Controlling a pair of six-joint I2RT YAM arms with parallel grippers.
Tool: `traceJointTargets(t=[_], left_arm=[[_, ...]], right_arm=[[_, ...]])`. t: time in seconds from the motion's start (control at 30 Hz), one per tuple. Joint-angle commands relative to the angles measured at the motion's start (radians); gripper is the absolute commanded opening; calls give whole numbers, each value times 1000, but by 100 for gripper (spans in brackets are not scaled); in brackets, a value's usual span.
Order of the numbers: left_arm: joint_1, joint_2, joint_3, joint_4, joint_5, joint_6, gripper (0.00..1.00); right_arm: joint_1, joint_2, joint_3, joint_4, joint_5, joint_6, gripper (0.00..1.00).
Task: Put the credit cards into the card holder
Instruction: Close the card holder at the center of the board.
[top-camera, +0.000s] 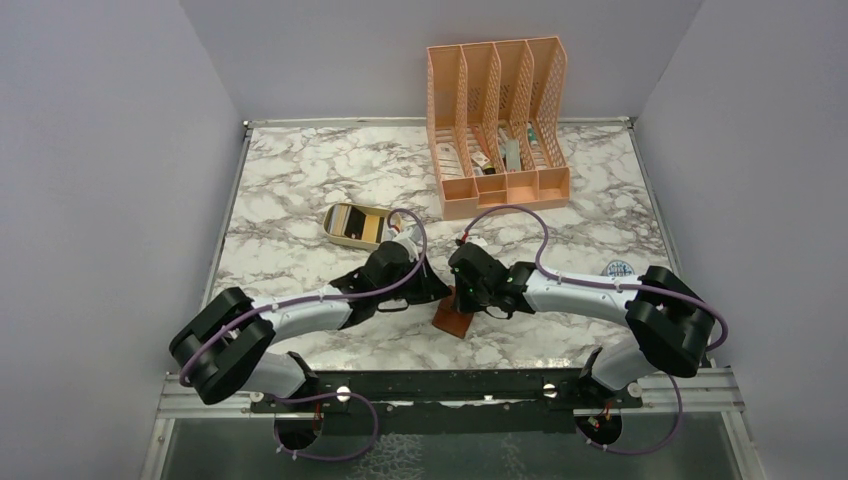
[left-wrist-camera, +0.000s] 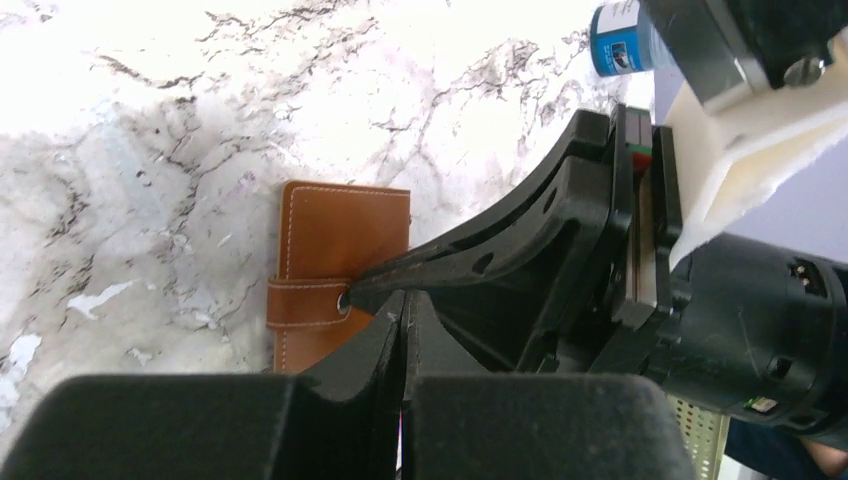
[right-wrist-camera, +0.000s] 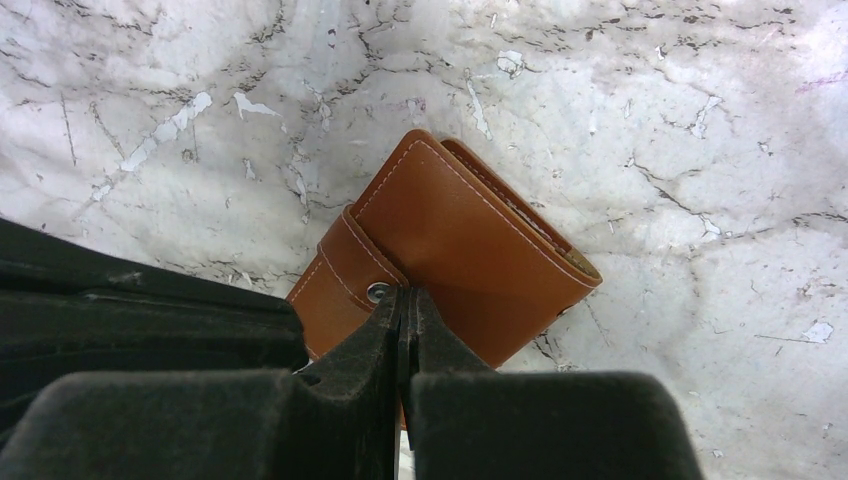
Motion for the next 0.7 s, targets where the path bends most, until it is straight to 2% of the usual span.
traceJointTargets(t=[0.0,0.67], left_arm=[[-6,53,33,32,12,22,0],[-18,163,-15,83,40,24,0]], right_arm=[[7,-9,-17,2,29,7,1],[8,-9,-18,10,23,18,1]])
